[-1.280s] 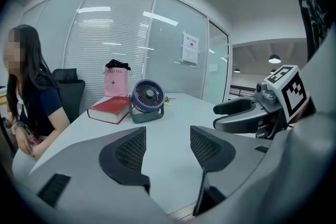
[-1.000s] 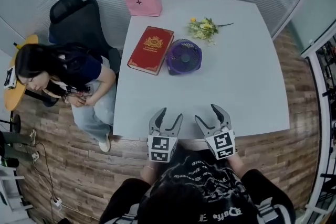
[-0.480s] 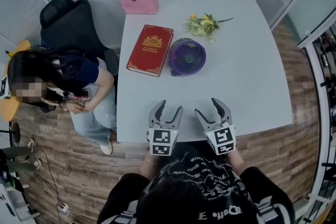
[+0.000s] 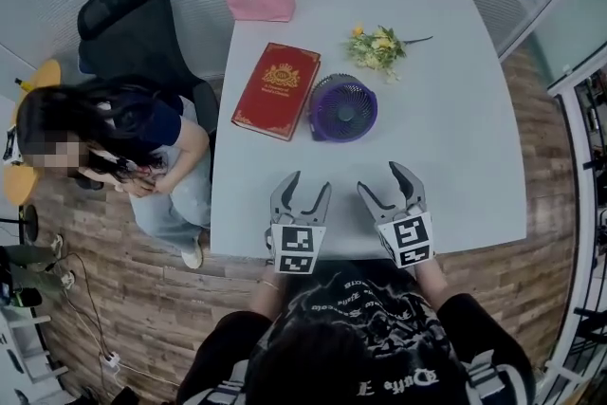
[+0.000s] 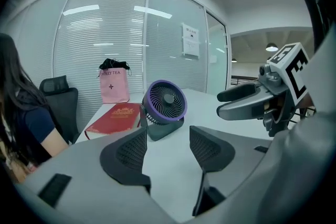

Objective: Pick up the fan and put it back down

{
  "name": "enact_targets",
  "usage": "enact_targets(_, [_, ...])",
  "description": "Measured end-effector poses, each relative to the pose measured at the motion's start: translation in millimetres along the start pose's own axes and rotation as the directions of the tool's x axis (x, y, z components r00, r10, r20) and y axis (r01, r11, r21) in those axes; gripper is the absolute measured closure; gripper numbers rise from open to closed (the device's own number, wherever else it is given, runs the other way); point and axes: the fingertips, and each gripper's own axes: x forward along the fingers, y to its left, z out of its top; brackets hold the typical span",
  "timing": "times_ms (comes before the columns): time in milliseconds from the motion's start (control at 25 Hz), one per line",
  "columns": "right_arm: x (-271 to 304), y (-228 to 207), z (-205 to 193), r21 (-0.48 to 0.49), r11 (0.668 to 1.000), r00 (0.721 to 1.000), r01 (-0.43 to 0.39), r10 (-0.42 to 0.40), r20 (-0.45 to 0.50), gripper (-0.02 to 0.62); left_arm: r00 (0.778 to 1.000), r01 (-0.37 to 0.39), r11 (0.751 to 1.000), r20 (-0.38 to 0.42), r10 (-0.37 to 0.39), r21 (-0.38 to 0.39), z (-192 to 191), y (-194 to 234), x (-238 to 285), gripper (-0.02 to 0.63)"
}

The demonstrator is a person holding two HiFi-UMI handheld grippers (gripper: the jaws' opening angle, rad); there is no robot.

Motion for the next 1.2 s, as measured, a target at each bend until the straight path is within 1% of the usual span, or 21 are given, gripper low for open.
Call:
enact_targets(120, [8.8,-10.8,6.1,-0.012,1.0,1.0,-0.014,0.014,-0.022,0.295,0.999,-0.034,0.999,-0.008,0.034,-0.017,7.3,9.2,8.8,0.331])
enact_targets(240, [19.1,-22.8,5.4,-0.019,1.0,0.999,-0.014,0.013,-0.048,0.295,0.998,-0.062,0.998,-0.025,0.061,-0.004,9.3,15.5,20.3,0.331])
enact_targets(520, [54.1,-68.0,3.9,-0.02,1.0,0.997,0.021,-0.022,-0.07,0.296,0.995,-0.052,0.998,-0.081,0.054,0.036,8.2,29.0,56.6,0.33])
enact_targets(600, [64.9,-77.7,0.0,-0.031,0.999,0.996,0.018,-0.021,-0.089,0.296,0.993,-0.062,0.997,-0.1,0.065,0.034,3.7,33.4,64.8,0.332])
enact_targets(760, [81.2,-90.5,-9.9,-0.049,0.999,0.991,0.01,-0.016,-0.131,0.299,0.99,-0.089,0.996,-0.108,0.091,0.021,-1.7,39.8,79.4,0.342])
enact_targets(920, [95.7,-99.4,-20.9,-0.031,0.999,0.988,0.019,-0.023,-0.155,0.304,0.987,-0.098,0.995,-0.128,0.097,-0.002,-7.1,45.9,97.6,0.342])
enact_targets(1040, [110.6,-103.5,-32.7,-0.019,1.0,0.984,0.008,-0.011,-0.18,0.305,0.982,-0.109,0.994,-0.159,0.106,-0.011,-16.5,50.9,107.2,0.342])
enact_targets(1200, [131.6,-113.0,-41.4,-0.003,1.0,0.983,-0.006,0.005,-0.183,0.319,0.981,-0.107,0.994,-0.166,0.103,-0.014,-23.3,54.5,122.4,0.342])
